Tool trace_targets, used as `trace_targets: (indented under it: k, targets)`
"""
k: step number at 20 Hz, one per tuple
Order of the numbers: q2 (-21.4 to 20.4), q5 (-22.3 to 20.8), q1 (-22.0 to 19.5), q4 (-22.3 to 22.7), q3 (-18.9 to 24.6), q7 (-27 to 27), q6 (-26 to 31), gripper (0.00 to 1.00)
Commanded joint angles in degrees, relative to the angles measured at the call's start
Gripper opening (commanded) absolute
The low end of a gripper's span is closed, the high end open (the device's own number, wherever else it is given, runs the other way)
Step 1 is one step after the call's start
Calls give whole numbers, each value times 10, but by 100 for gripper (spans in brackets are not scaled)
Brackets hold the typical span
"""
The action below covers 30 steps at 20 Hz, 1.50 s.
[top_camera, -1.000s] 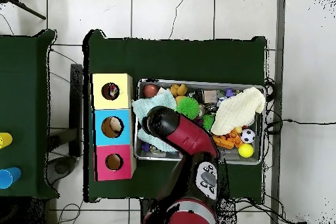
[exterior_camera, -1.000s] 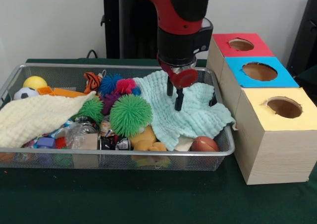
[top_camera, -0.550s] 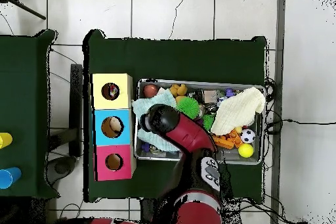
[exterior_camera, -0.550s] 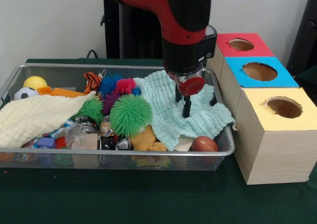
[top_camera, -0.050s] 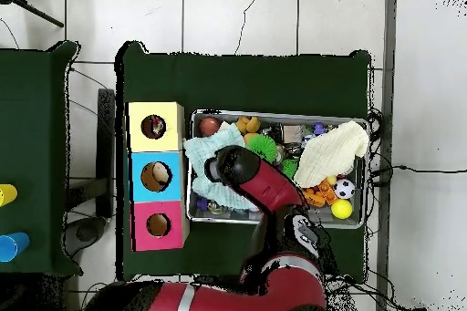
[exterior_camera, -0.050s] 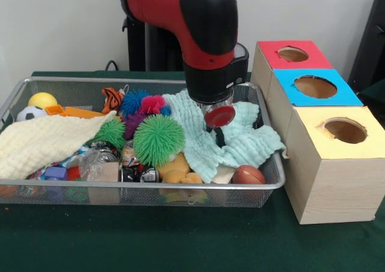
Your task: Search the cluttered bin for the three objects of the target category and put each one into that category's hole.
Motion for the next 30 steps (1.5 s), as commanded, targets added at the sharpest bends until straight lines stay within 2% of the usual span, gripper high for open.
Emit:
trace_targets:
  k: [1, 7, 9, 11, 12, 15, 16, 19, 21, 22, 26, 30]
  targets:
    - [46, -20, 8, 8, 31, 65, -71, 0]
    - [49, -21, -6, 4, 47, 49, -83, 0]
    - [34, -17, -1, 12, 42, 56, -73, 0]
    - [-8, -25, 15, 19, 8, 59, -19, 0]
    - [-44, -37, 28, 14, -26, 61, 41, 0]
    - [-97, -75, 46, -11, -86, 56, 138, 0]
    - [-107, -99, 58, -37, -121, 51, 179, 0]
    - [-121, -137, 65, -78, -160, 38, 226, 0]
    - [-122, -167, 68, -104, -186, 21, 214, 0]
    - [-115, -196, 76, -130, -213, 10, 204, 0]
    - [-121, -255, 57, -168, -220, -25, 192, 0]
    - [-129, -280, 20, -180, -191, -53, 195, 0]
